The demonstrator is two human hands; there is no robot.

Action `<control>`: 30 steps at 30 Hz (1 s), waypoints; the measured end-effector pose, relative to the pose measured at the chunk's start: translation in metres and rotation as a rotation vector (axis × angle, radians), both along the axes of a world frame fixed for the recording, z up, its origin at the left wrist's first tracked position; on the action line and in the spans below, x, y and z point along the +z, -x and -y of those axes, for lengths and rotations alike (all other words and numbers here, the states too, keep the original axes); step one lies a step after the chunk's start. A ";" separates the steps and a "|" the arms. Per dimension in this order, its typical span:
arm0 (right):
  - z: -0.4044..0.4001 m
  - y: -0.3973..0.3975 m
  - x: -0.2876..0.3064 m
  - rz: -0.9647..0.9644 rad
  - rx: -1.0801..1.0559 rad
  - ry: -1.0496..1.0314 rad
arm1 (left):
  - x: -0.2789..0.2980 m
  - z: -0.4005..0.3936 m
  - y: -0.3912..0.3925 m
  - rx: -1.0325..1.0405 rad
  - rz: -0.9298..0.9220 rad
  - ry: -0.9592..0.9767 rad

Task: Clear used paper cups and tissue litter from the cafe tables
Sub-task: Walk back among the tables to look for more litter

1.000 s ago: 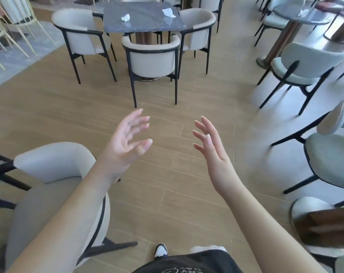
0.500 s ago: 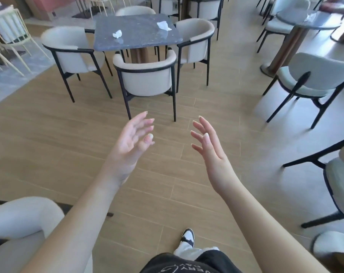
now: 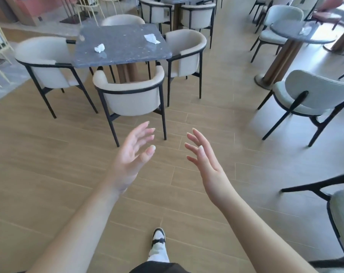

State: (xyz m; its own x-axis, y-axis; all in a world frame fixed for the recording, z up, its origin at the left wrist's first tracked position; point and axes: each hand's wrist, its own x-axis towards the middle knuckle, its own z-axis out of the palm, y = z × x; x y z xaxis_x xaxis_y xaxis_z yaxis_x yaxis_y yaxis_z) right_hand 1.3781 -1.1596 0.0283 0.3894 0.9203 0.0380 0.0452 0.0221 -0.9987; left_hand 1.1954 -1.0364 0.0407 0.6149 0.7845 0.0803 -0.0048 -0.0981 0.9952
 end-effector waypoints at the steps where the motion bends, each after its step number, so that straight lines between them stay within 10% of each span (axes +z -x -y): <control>1: -0.014 -0.010 -0.003 0.007 -0.004 0.003 | -0.004 -0.016 -0.010 0.000 0.003 -0.001; 30: -0.403 -0.308 -0.031 -0.023 -0.021 0.035 | -0.030 -0.407 -0.306 0.004 -0.019 0.059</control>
